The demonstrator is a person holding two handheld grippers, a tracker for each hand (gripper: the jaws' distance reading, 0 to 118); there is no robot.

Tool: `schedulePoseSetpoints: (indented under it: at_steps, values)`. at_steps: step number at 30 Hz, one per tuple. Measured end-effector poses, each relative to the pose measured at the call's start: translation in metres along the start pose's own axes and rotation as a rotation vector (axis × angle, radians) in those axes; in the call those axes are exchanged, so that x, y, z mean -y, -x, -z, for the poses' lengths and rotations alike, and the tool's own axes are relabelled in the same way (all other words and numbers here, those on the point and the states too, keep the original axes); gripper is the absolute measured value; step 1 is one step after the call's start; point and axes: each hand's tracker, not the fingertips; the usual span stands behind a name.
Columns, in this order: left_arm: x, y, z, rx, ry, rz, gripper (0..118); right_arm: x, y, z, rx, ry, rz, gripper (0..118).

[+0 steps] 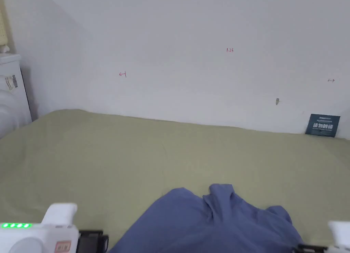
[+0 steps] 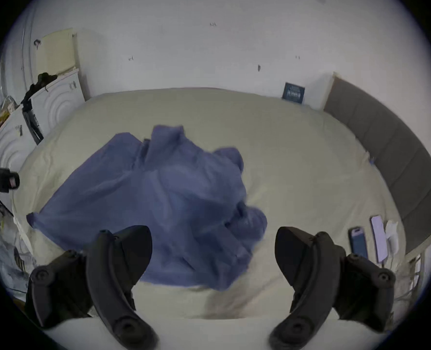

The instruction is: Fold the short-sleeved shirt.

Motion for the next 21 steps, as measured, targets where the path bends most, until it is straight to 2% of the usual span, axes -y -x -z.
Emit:
schedulePoseSetpoints:
  at_steps: [3,4,5,6,7,8,10,14,19,20,21]
  values:
    - [-0.017,-0.030,0.002,-0.030,-0.043,0.060,93,-0.018,0.021,0.002,0.016,-0.006,-0.011,101]
    - [-0.019,-0.037,0.005,-0.033,-0.040,0.058,90,-0.021,0.027,0.002,0.018,-0.006,-0.005,97]
    - [-0.018,-0.041,0.012,-0.037,-0.033,0.052,76,-0.024,0.033,0.002,0.016,-0.002,0.013,78]
    - [-0.016,-0.045,0.015,-0.042,-0.030,0.045,52,-0.024,0.036,0.001,-0.001,0.000,0.034,56]
    - [-0.013,-0.049,0.018,-0.037,-0.033,0.041,19,-0.024,0.039,0.003,-0.017,0.008,0.048,28]
    - [-0.009,-0.053,0.021,-0.034,-0.036,0.039,0,-0.022,0.043,0.005,-0.012,0.013,0.042,2]
    - [0.003,-0.054,0.026,-0.064,-0.047,0.052,0,-0.015,0.051,0.005,0.060,0.000,0.023,0]
    - [0.012,-0.041,0.031,-0.062,-0.010,0.064,0,-0.006,0.048,0.002,0.010,0.006,0.065,0]
    - [0.001,0.014,0.034,-0.023,0.104,0.031,0,-0.003,0.047,-0.001,0.002,-0.002,0.059,0]
    - [0.000,0.027,0.036,-0.012,0.153,0.031,7,-0.003,0.047,0.000,0.000,-0.001,0.062,0]
    - [-0.001,0.032,0.035,-0.012,0.198,0.029,20,-0.003,0.046,0.000,-0.004,0.000,0.067,0]
